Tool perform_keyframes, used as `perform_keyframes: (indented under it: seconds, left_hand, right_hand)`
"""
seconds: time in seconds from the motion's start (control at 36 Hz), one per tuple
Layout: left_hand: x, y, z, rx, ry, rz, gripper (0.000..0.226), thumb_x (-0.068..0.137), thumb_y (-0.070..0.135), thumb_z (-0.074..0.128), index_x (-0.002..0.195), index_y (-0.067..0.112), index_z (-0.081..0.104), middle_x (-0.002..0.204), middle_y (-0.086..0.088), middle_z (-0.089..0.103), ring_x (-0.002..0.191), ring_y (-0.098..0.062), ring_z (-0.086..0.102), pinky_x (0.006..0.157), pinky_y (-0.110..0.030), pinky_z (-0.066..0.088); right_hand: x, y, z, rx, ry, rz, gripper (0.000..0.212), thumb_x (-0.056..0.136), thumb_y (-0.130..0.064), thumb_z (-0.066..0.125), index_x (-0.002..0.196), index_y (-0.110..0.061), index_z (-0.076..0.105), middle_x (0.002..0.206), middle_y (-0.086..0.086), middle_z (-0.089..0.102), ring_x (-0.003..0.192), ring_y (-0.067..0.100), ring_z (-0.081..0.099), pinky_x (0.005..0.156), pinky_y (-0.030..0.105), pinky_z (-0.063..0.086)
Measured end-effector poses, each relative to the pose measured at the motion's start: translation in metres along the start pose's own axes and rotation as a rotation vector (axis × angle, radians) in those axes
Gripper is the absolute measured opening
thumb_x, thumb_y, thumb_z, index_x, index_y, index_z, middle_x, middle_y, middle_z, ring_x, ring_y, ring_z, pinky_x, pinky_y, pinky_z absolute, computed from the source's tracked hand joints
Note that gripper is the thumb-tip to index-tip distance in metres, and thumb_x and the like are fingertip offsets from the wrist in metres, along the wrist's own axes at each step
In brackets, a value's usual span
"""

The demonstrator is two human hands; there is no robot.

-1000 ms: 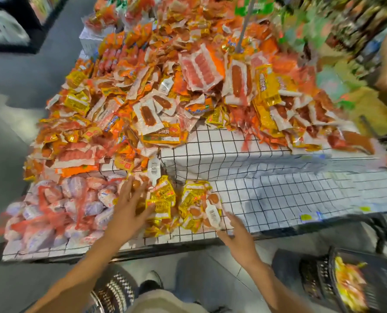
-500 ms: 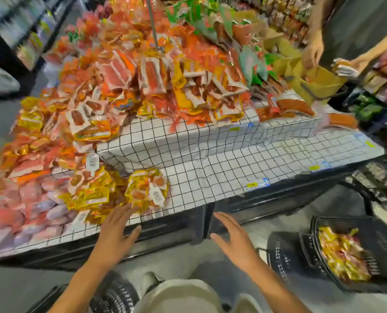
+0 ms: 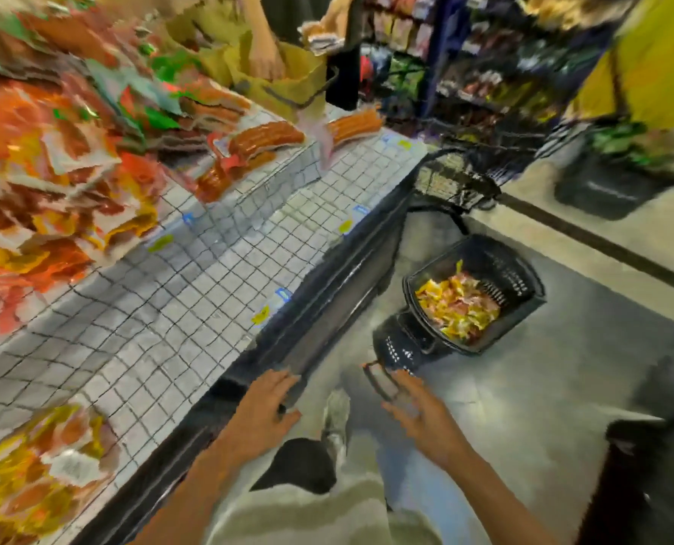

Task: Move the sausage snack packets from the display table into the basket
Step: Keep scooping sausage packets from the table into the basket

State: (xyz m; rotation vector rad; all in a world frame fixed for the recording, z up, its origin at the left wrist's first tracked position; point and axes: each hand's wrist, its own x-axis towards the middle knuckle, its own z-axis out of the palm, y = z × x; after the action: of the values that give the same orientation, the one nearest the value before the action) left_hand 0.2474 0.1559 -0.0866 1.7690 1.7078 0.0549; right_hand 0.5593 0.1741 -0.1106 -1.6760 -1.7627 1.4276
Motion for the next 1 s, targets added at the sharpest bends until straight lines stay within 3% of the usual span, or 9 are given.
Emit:
perform_keyframes:
  seconds: [0.06,0.11,0.25,0.33,0.56,0.83,1.0]
  left_hand:
    - [0.036,0.014,0.001,0.000,-0.065,0.043,0.061,0.099,0.040,0.060,0.153,0.022,0.038,0.162,0.001,0.028,0.152,-0.016,0.022,0.120,-0.026,0.011]
    - [0.071,0.026,0.000,0.016,-0.120,0.105,0.060,0.101,0.039,0.057,0.154,0.020,0.036,0.164,0.001,0.025,0.152,-0.015,0.022,0.120,-0.028,0.015]
    - [0.145,0.066,-0.007,0.028,-0.223,0.239,0.058,0.100,0.033,0.059,0.153,0.017,0.039,0.160,0.000,0.034,0.149,-0.018,0.029,0.119,-0.021,0.015]
    - [0.185,0.088,-0.010,0.045,-0.275,0.336,0.054,0.099,0.030,0.061,0.149,0.015,0.045,0.157,-0.003,0.039,0.147,-0.020,0.032,0.117,-0.020,0.015]
    - [0.279,0.120,-0.007,0.148,-0.372,0.464,0.059,0.100,0.040,0.056,0.153,0.021,0.039,0.159,-0.003,0.035,0.148,-0.018,0.028,0.121,-0.027,0.017]
    - [0.333,0.154,0.010,0.167,-0.382,0.429,0.060,0.101,0.042,0.054,0.155,0.022,0.034,0.161,0.001,0.032,0.149,-0.015,0.028,0.121,-0.026,0.018]
    - [0.358,0.184,0.026,0.216,-0.386,0.332,0.053,0.100,0.030,0.059,0.148,0.014,0.045,0.152,-0.003,0.043,0.142,-0.020,0.038,0.112,-0.016,0.017]
  right_hand:
    - [0.000,0.008,-0.017,-0.028,0.037,0.079,0.052,0.096,-0.037,0.067,0.143,-0.039,0.044,0.148,-0.016,0.044,0.141,0.011,0.043,0.116,0.041,0.040]
    - [0.001,0.015,-0.032,-0.020,0.084,0.153,0.055,0.098,-0.032,0.067,0.148,-0.027,0.045,0.150,-0.008,0.047,0.140,0.015,0.046,0.114,0.041,0.041]
    - [-0.005,0.022,-0.067,-0.072,0.229,0.367,0.058,0.098,-0.036,0.065,0.149,-0.021,0.044,0.153,-0.004,0.044,0.142,0.017,0.043,0.115,0.025,0.032]
    - [-0.004,0.022,-0.081,-0.068,0.302,0.464,0.060,0.098,-0.043,0.062,0.151,-0.023,0.042,0.157,-0.006,0.041,0.143,0.015,0.041,0.116,0.027,0.032]
    - [0.011,0.026,-0.111,-0.001,0.430,0.598,0.057,0.098,-0.041,0.063,0.150,-0.027,0.043,0.156,-0.006,0.043,0.141,0.014,0.042,0.117,0.029,0.031]
    - [0.062,0.073,-0.171,0.003,0.301,0.603,0.057,0.100,-0.038,0.060,0.151,-0.022,0.041,0.159,-0.003,0.039,0.144,0.017,0.038,0.118,0.029,0.029]
    - [0.113,0.113,-0.226,0.062,0.246,0.582,0.054,0.100,-0.035,0.061,0.150,-0.022,0.043,0.159,0.000,0.040,0.144,0.021,0.040,0.117,0.033,0.032]
